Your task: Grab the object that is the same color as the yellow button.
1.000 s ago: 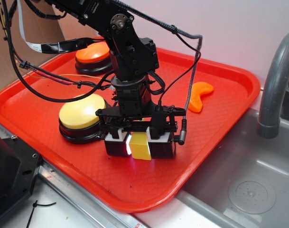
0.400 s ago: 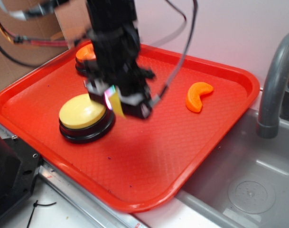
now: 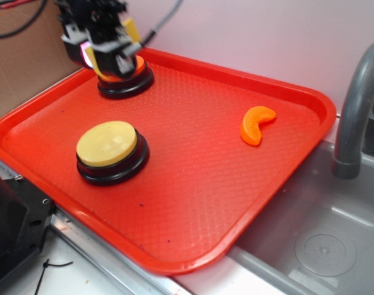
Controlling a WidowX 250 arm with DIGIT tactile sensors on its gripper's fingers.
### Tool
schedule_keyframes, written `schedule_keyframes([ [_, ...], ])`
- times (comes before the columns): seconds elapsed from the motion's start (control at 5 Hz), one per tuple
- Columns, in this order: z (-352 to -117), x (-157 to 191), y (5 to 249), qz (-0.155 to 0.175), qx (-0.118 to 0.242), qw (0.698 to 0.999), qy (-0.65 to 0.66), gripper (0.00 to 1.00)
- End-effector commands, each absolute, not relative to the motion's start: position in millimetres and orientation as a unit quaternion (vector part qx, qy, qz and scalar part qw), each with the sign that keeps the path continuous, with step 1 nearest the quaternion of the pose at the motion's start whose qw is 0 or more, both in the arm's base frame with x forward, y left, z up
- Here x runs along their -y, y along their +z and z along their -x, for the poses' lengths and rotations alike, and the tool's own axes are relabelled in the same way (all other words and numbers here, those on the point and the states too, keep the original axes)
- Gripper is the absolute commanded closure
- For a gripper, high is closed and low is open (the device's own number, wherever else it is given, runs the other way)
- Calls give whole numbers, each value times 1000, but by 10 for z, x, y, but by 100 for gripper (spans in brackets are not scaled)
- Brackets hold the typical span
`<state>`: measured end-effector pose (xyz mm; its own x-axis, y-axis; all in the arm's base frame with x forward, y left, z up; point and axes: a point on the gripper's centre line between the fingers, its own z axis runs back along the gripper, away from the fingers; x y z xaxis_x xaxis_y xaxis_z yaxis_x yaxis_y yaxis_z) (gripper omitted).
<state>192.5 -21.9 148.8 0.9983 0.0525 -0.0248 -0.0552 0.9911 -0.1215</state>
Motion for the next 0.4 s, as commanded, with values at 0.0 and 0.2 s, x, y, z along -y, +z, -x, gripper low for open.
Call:
schedule_keyframes([
  [0.0, -2010, -226, 1792, 25, 48, 995, 85, 100],
  [0.2, -2088, -292, 1745, -14, 34, 995, 92, 100],
])
